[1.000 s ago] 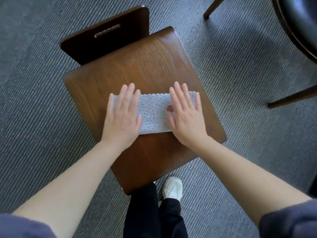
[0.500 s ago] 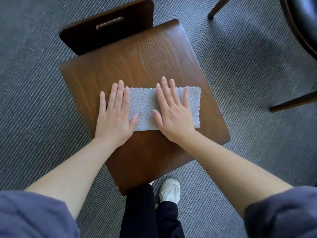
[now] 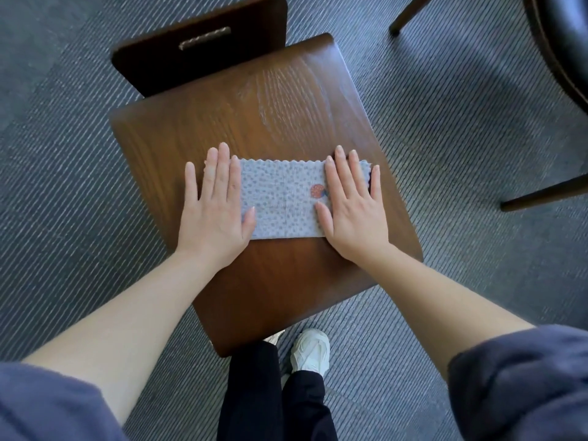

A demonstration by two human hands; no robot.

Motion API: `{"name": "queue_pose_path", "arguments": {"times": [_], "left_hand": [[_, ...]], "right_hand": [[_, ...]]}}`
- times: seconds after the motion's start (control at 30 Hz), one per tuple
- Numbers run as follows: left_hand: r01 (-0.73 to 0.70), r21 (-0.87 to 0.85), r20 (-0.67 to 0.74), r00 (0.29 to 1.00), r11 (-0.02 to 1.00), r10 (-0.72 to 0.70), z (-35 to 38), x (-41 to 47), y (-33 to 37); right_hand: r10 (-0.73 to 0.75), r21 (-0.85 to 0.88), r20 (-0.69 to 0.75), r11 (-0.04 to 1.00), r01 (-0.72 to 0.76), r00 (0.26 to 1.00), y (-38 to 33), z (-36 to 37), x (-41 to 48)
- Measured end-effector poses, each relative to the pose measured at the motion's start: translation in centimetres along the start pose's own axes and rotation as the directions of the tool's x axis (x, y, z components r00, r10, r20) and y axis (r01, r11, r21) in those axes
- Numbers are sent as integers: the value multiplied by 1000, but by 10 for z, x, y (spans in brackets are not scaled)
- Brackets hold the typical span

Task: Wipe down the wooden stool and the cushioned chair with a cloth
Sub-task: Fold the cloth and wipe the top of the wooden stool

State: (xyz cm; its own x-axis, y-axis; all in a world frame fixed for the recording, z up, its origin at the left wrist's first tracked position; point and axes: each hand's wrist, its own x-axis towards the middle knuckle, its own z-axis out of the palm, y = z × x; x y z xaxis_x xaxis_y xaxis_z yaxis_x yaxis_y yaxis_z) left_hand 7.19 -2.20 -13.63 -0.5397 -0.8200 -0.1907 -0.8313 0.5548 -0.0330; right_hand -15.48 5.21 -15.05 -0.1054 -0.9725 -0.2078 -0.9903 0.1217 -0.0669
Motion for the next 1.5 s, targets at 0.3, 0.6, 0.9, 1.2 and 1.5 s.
{"name": "queue_pose_path", "arguments": {"times": [0.3,0.6,0.9,1.2,1.5], "left_hand": [[-189,-62,-30,982,980,188,8,30,68],[-129,-8,58,990,992,129,10,4,-3],[138,31,162,977,990,-141,-10,-19,18],[-216,-89,-33,976,972,214,-24,-62,6],[-511,-213,-50,857,832,513,-20,-37,39]], "right_hand": [[-13,27,-18,1000,14,1000,2,2,-1],[-16,17,-6,1000,16,1000,3,2,-1],[-1,111,-47,994,6,999,-24,-25,-30],[65,127,81,989,-75,995,-21,-30,-30],[72,196,-29,978,-65,997,1,-22,-72]]}}
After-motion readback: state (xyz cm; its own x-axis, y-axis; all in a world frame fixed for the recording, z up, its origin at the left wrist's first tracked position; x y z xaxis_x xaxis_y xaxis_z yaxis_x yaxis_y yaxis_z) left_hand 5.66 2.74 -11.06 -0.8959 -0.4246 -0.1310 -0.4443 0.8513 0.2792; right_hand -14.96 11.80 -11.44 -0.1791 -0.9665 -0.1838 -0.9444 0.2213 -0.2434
